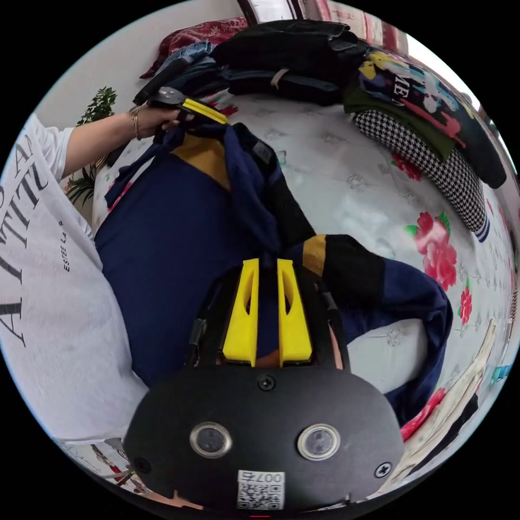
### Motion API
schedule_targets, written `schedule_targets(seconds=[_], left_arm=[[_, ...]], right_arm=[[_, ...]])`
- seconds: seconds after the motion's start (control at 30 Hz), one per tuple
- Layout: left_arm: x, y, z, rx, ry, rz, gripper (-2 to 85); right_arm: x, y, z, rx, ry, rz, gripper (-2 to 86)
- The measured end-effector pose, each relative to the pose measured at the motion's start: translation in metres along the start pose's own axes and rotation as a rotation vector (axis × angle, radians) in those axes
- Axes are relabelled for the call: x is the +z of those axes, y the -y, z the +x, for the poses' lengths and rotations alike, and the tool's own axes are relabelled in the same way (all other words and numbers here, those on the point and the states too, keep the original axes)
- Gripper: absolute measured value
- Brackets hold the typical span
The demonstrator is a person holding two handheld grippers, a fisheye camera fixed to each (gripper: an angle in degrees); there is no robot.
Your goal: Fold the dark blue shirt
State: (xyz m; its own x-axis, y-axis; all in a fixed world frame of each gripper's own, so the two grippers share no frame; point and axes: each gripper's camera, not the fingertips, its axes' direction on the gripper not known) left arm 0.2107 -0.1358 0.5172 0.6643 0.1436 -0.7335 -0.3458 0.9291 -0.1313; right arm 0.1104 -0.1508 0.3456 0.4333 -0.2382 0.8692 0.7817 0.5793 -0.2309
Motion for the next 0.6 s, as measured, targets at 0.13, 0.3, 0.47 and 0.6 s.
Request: schedule_targets(seconds=[0.13,0.3,0.47,0.6], left_arm=[[0.005,-0.011,0.003,0.041,0.005,0.008,4.0],[0.010,-0.008,0.002,0.088,-0.017,-0.025,-0.2],[0.009,-0.004,-0.010,0.077,-0.036,-0.052,-0.9],[-0.015,0.005,-0.034,0.057,-0.028,0.021,-0.9]], right_arm=[[-0.036,0.004,0.011,0.063,0.012,0.077,4.3],[-0.055,0.035,0.045,0.103,0.033,0.201,4.7],[-0.004,0.069,0.046,0.072,0.210,0.049,3.3],[-0.019,0.088,0.043,-0.039,-0.188,0.075,1.1]])
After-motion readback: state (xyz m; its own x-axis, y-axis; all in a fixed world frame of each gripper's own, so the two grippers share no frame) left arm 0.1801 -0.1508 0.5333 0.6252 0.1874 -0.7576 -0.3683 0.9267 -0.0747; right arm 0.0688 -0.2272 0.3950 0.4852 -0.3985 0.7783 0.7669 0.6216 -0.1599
